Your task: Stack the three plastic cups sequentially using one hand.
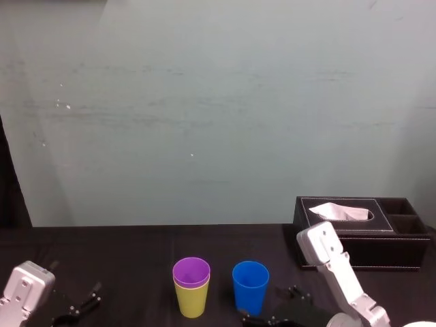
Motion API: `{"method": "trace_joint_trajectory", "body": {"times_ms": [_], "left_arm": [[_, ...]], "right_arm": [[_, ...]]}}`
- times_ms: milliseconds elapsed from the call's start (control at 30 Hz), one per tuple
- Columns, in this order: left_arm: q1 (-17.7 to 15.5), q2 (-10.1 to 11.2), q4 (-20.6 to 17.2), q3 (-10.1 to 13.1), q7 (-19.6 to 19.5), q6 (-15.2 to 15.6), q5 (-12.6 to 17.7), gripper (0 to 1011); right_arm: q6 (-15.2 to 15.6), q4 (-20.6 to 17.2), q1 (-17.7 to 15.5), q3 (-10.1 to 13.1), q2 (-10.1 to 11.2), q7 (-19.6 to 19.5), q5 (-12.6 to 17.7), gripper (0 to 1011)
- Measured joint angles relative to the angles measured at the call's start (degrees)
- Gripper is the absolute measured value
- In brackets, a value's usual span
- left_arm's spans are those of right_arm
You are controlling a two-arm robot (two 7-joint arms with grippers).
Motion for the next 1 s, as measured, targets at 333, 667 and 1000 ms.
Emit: {"method": "trace_joint_trajectory", "body": {"times_ms": [333, 667, 1000], "left_arm": [[0.00, 0.00, 0.00, 0.00, 0.00, 0.00, 0.00, 1000], [0.00, 0.00, 0.00, 0.00, 0.00, 0.00, 0.00, 1000], [0.00, 0.00, 0.00, 0.00, 0.00, 0.00, 0.00, 1000]], "right_arm": [[0.00, 2.04, -0.58, 0.33, -1.73, -2.07, -2.12, 1002], [-1.22, 5.57, -0.15, 1.27, -4.64, -3.40, -3.43, 1003], [-2.70, 9.84, 1.87, 0.81, -6.89, -3.51, -5.50, 1002]]}}
